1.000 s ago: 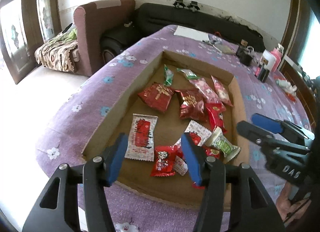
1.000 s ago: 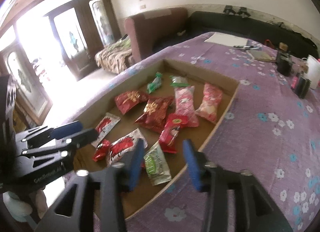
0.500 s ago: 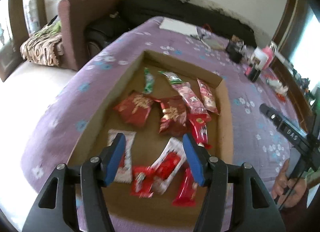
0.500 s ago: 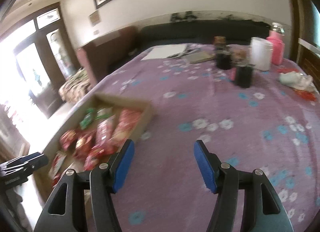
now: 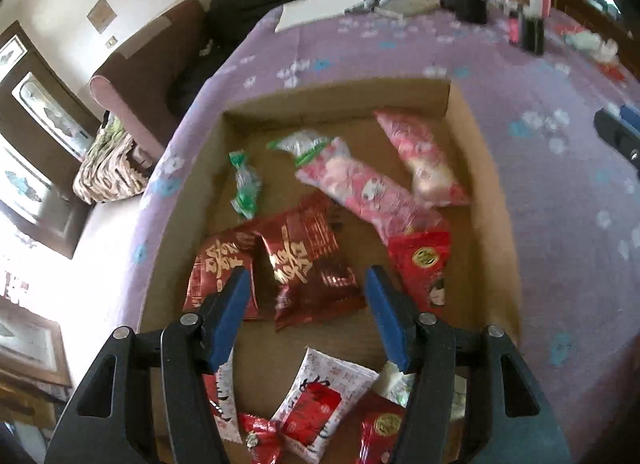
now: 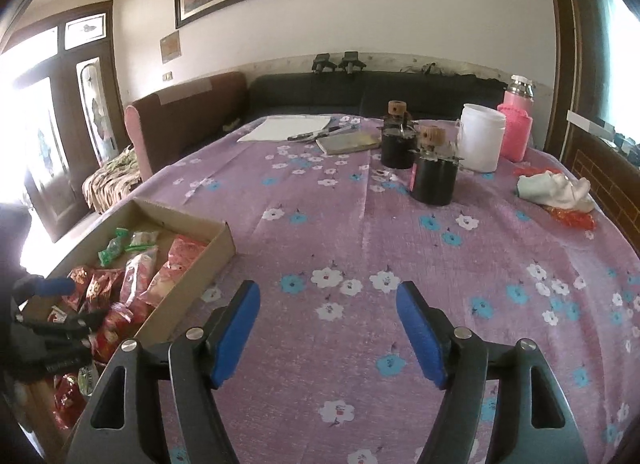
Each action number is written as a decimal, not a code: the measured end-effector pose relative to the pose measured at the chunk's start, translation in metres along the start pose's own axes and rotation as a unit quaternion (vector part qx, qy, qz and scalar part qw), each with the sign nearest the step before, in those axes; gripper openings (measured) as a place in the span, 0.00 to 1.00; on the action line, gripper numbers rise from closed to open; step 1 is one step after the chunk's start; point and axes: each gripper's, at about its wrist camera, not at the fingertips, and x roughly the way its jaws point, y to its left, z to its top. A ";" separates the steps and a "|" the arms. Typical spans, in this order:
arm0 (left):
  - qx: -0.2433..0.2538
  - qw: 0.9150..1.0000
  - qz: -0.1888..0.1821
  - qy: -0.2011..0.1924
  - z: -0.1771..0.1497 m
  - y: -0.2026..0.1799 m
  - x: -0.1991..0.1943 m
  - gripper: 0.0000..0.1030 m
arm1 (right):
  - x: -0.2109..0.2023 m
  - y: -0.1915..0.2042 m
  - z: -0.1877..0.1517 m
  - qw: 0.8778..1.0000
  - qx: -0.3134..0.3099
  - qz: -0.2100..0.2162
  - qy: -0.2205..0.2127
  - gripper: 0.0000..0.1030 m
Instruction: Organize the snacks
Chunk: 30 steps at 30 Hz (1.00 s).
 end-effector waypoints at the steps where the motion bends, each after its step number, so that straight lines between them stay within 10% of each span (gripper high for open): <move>1: -0.015 1.000 0.001 -0.009 0.003 0.010 -0.007 0.57 | -0.003 -0.001 0.000 1.000 0.002 0.000 -0.004 0.71; 6: -0.035 0.998 0.057 -0.008 0.014 0.039 0.000 0.57 | -0.008 -0.012 0.004 0.999 0.031 0.010 -0.013 0.78; 10: -0.067 0.997 0.026 -0.009 0.008 0.058 0.002 0.57 | -0.002 -0.015 0.003 0.999 0.043 0.015 0.004 0.78; 19: -0.182 0.971 0.032 -0.155 -0.036 0.098 -0.069 0.65 | 0.008 0.000 -0.006 0.999 0.017 0.005 0.029 0.78; 25: -0.213 0.921 0.154 -0.286 -0.081 0.110 -0.139 0.84 | 0.008 0.011 -0.012 1.000 -0.011 -0.014 0.023 0.78; 30: -0.238 0.860 0.240 -0.383 -0.123 0.122 -0.196 1.00 | 0.004 0.017 -0.014 0.999 -0.030 -0.032 0.011 0.78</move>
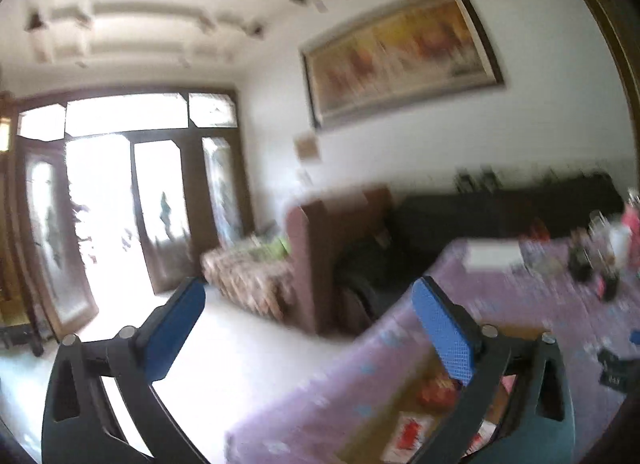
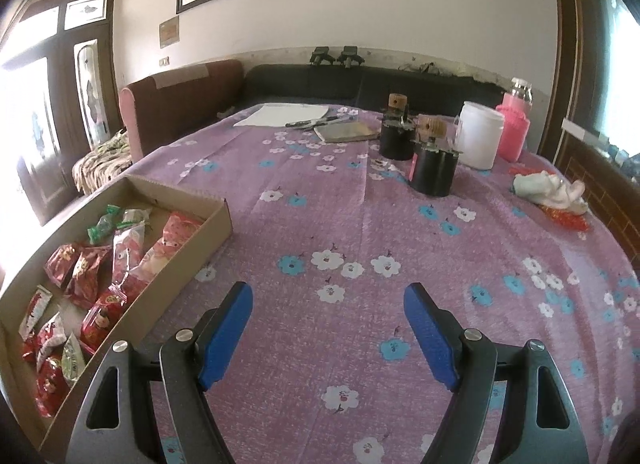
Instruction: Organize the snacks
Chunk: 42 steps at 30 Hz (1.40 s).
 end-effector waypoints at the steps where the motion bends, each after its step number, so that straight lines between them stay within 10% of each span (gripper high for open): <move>1: -0.010 0.999 0.025 -0.027 0.002 0.010 -0.012 1.00 | -0.002 0.000 0.000 1.000 -0.002 -0.004 -0.005 0.78; 5: -0.027 0.997 0.061 -0.036 0.005 0.029 -0.025 1.00 | -0.010 0.005 0.001 1.000 -0.013 -0.020 -0.011 0.78; 12: -0.054 0.995 -0.035 0.073 -0.006 0.035 -0.003 1.00 | -0.080 0.030 0.000 0.998 -0.014 0.023 -0.048 0.83; 19: -0.067 0.965 -0.118 0.223 -0.053 0.014 0.018 1.00 | -0.151 0.085 -0.020 0.992 -0.059 0.079 -0.084 0.90; 26: -0.076 0.932 -0.132 0.330 -0.096 0.011 0.019 1.00 | -0.159 0.131 -0.052 0.989 -0.091 0.109 -0.028 0.91; 42: -0.091 0.911 -0.139 0.378 -0.126 0.028 0.020 1.00 | -0.146 0.168 -0.079 0.984 -0.145 0.097 0.022 0.91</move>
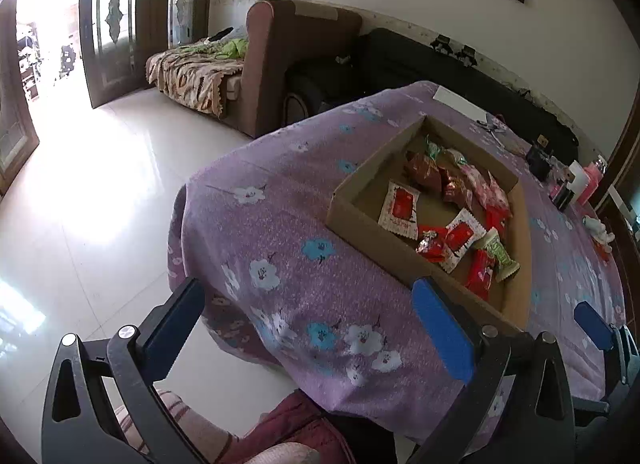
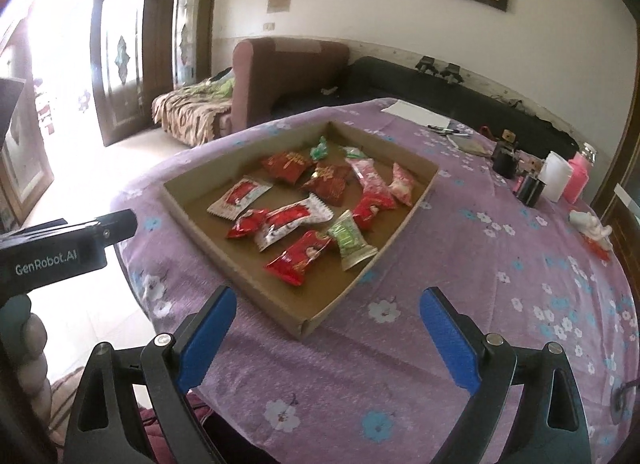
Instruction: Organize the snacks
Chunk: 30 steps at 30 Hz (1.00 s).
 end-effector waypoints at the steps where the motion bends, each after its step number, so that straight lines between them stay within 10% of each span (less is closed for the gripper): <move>1: 0.000 1.000 0.000 0.002 0.000 0.000 0.000 1.00 | 0.000 0.001 0.000 1.000 -0.003 0.001 0.001 0.91; 30: 0.027 0.998 -0.015 0.052 -0.003 -0.023 0.015 1.00 | 0.016 -0.016 -0.006 1.000 0.024 0.013 0.012 0.91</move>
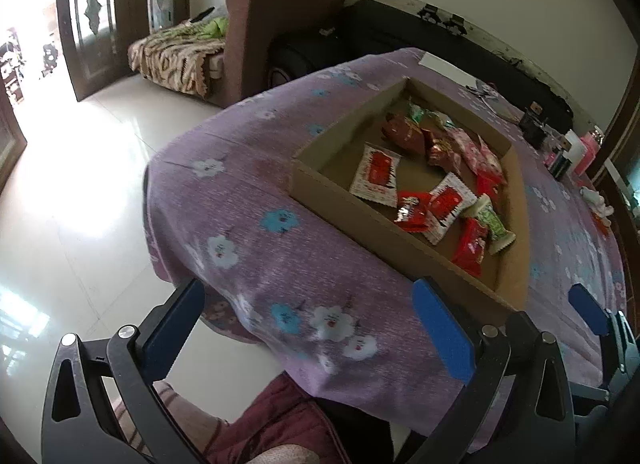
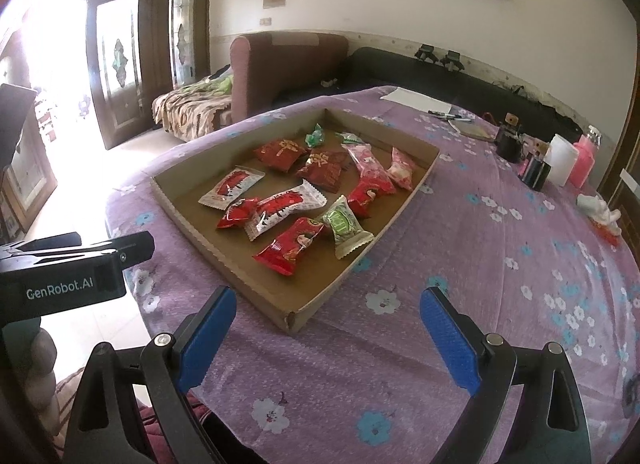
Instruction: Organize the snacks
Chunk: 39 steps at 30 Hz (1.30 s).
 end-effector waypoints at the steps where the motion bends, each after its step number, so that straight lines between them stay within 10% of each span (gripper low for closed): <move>1: 0.001 1.000 -0.001 0.001 0.000 -0.001 0.000 1.00 | 0.000 -0.001 0.000 1.000 0.002 0.000 0.000 0.91; 39: 0.045 0.999 0.023 0.016 0.054 -0.060 0.018 1.00 | 0.019 -0.040 0.023 1.000 0.012 0.023 -0.004 0.91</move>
